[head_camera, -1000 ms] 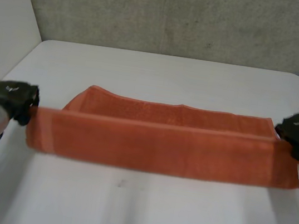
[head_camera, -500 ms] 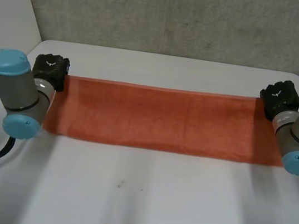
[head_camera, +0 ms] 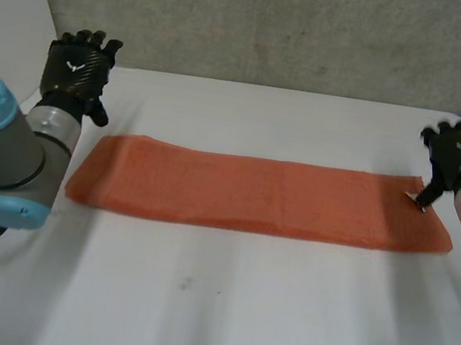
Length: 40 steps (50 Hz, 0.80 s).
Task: Fold the laundry
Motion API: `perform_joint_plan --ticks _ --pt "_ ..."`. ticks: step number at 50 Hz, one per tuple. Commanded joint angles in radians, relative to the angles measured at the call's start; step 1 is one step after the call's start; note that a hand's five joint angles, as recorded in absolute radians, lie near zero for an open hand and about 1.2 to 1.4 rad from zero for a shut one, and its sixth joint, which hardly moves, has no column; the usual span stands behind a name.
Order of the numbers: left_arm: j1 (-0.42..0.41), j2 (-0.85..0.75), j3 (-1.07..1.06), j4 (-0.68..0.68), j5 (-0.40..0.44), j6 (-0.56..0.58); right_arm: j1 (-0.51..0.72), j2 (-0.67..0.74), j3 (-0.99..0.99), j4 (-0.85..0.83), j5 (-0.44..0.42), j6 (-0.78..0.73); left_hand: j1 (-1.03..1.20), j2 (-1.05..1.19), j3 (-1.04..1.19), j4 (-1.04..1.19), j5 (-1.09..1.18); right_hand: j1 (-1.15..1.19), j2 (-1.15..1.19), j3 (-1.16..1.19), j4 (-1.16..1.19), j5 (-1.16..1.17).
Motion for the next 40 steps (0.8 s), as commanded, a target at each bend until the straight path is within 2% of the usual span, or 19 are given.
perform_joint_plan --ticks 1,4,13,21,35,38,40 --pt "0.0 0.096 -0.177 -0.004 -0.007 -0.012 -0.123 -0.006 0.097 0.146 -0.178 -0.01 -0.006 0.007 0.006 0.005 -0.032 0.163 0.154 0.16 0.141 0.127" --pt "-0.003 0.098 -0.221 -0.001 -0.005 -0.033 -0.162 0.018 0.09 0.164 -0.211 -0.02 -0.006 0.007 0.006 0.005 -0.032 0.243 0.234 0.24 0.221 0.207" --pt "-0.015 0.087 -0.237 0.0 -0.005 -0.069 -0.214 0.155 0.059 0.147 -0.225 -0.112 -0.006 0.007 0.006 0.005 -0.032 0.458 0.448 0.455 0.435 0.422" --pt "-0.012 0.088 -0.238 0.0 -0.007 -0.07 -0.237 0.175 0.056 0.081 -0.229 -0.126 -0.006 0.007 0.006 0.005 -0.032 0.575 0.566 0.572 0.553 0.539" --pt "-0.015 0.087 -0.242 -0.001 -0.008 -0.07 -0.245 0.21 0.03 0.072 -0.229 -0.126 -0.006 0.007 0.006 0.005 -0.032 0.728 0.719 0.725 0.705 0.692" --pt "-0.015 0.088 -0.245 -0.001 -0.008 -0.07 -0.245 0.216 0.025 0.071 -0.229 -0.127 -0.006 0.007 0.006 0.005 -0.032 0.854 0.845 0.851 0.832 0.818" --pt "-0.017 0.088 -0.248 -0.001 -0.008 -0.07 -0.245 0.221 0.018 0.064 -0.231 -0.127 -0.006 0.007 0.006 0.005 -0.032 1.026 1.017 1.023 1.004 0.99"
